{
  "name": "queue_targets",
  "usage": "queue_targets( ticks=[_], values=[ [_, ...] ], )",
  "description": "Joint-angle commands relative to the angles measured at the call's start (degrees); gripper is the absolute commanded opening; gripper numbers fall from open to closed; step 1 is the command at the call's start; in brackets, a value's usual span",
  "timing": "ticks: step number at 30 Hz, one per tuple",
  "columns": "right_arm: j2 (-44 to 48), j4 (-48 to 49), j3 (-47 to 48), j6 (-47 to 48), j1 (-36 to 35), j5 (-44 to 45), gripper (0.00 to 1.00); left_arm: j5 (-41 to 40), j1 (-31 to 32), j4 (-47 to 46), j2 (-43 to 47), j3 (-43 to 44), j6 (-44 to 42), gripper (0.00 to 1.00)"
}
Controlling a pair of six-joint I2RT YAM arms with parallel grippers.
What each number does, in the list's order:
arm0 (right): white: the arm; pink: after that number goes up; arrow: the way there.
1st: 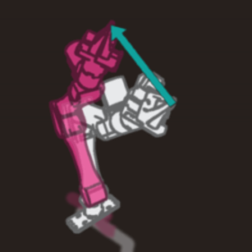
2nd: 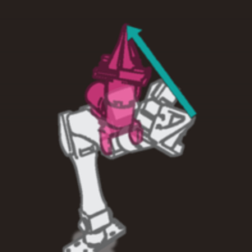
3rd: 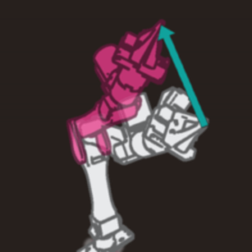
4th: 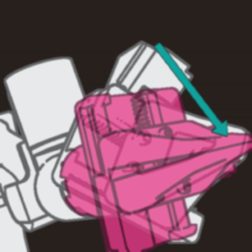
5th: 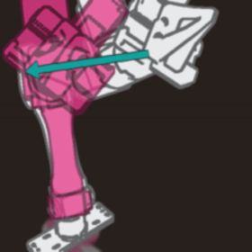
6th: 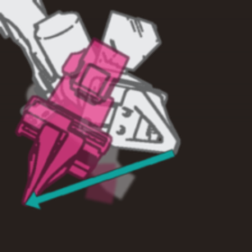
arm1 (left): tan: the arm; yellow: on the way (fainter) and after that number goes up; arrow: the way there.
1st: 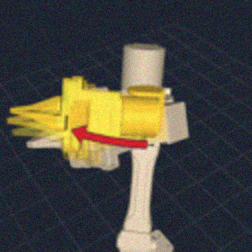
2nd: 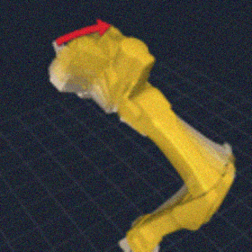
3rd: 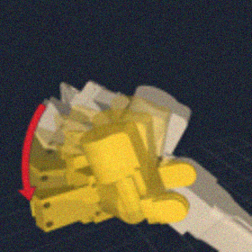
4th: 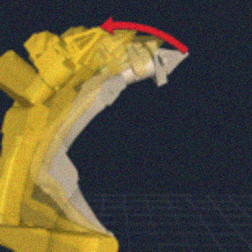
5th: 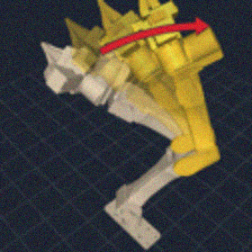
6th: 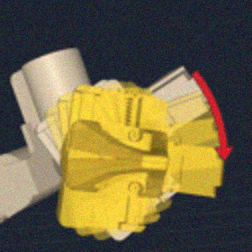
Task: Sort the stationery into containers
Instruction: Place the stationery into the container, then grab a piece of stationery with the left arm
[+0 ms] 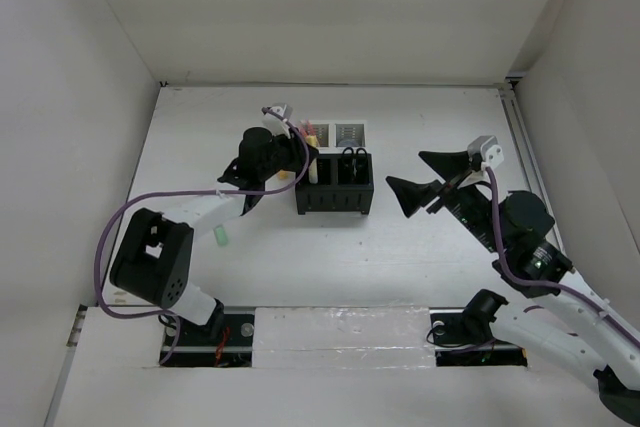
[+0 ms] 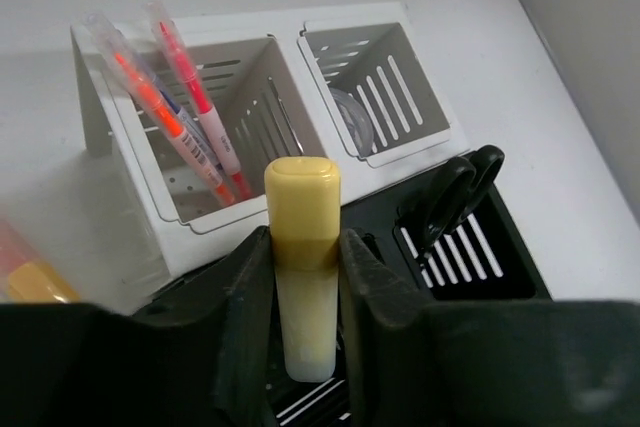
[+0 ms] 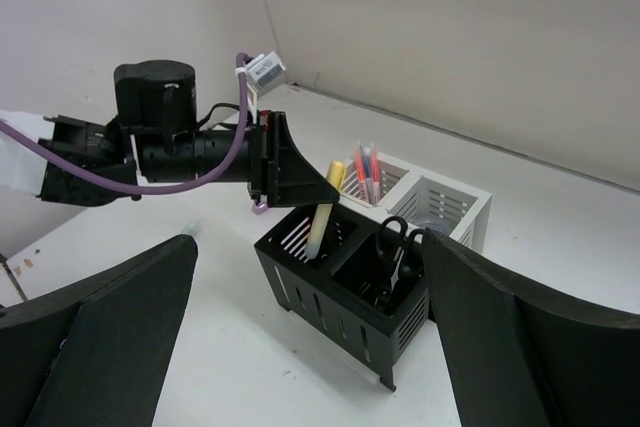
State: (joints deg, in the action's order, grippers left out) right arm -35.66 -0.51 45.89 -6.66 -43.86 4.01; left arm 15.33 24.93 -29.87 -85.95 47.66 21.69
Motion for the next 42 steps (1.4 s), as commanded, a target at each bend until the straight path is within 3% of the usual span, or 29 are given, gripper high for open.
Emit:
queue_targets(
  ticks=[1, 2, 4, 5, 6, 7, 13, 14, 15, 16, 18, 19, 21, 25, 26, 29, 32, 42],
  values=[
    [-0.02, 1.74, -0.54, 0.77, 0.35, -1.2, 1.0, -0.92, -0.14, -1.33, 3.6, 1.03, -1.04, 0.2],
    [-0.02, 1.74, -0.54, 0.77, 0.35, -1.2, 1.0, -0.92, -0.14, -1.33, 4.29, 1.03, -0.52, 0.33],
    [-0.02, 2.27, -0.54, 0.77, 0.35, -1.2, 1.0, -0.92, 1.43, -1.33, 6.13, 0.51, -0.51, 0.46],
    [-0.55, 2.27, -0.54, 0.77, 0.35, -1.72, 1.0, -2.83, 1.44, -1.33, 6.84, 0.51, -0.51, 0.57],
    [-0.55, 2.27, -0.54, 0.77, 0.35, -1.73, 1.0, -2.85, 2.05, -1.33, 7.55, -0.1, -0.51, 0.57],
    [-0.55, 2.27, -0.54, 0.77, 0.35, -2.42, 1.0, -2.85, 2.05, -1.33, 8.08, -0.11, 0.01, 0.66],
    [-1.61, 2.8, -0.01, 0.77, 0.35, -3.13, 1.0, -8.46, 2.05, 1.03, 14.57, 0.67, 1.33, 0.76],
    [-1.61, 2.8, -0.01, 0.77, 0.35, -3.13, 1.0, -10.22, 2.05, 2.17, 15.89, 1.29, 1.33, 0.8],
    [-1.61, 2.8, -0.01, 0.77, 0.35, -3.13, 1.0, -12.85, 2.05, 5.49, 18.6, 2.08, 1.94, 0.96],
    [-1.61, 2.8, -0.01, 0.77, 0.35, -3.13, 1.0, -18.53, 2.05, 7.17, 19.76, 3.91, 1.95, 1.0],
    [-1.08, 2.8, -0.01, 0.77, 0.35, -3.13, 1.0, -24.79, 2.05, 11.65, 21.17, 6.73, 1.25, 1.0],
    [-1.08, 2.8, -0.01, 0.24, 0.35, -3.13, 1.0, -32.05, 2.05, 17.16, 21.18, 8.66, 0.55, 1.0],
    [-1.08, 2.8, -0.01, 0.24, 0.35, -3.13, 1.0, -36.67, 1.18, 23.16, 18.38, 15.33, 0.54, 1.0],
    [-2.83, 2.8, 0.78, -0.29, 0.87, -3.66, 1.0, -41.87, -5.3, 37.92, 3.05, 27.81, -0.25, 1.0],
    [-2.84, 2.8, 1.39, -0.81, 0.88, -3.66, 1.0, -40.05, -7.16, 43.7, -0.15, 30.36, 0.62, 1.0],
    [-3.97, 2.8, 1.92, -1.34, 0.88, -4.8, 1.0, -32.68, -13.48, 49.1, -11.55, 37.23, 2.66, 1.0],
    [-4.5, 2.8, 1.92, -1.34, 0.88, -5.42, 1.0, -30.1, -13.5, 53.06, -21.4, 43.64, 0.03, 1.0],
    [-8.02, 2.8, 1.92, -0.29, 0.88, -7.97, 1.0, -31.49, -14.03, 58.78, -31.02, 46.82, 0.1, 0.97]
  ],
)
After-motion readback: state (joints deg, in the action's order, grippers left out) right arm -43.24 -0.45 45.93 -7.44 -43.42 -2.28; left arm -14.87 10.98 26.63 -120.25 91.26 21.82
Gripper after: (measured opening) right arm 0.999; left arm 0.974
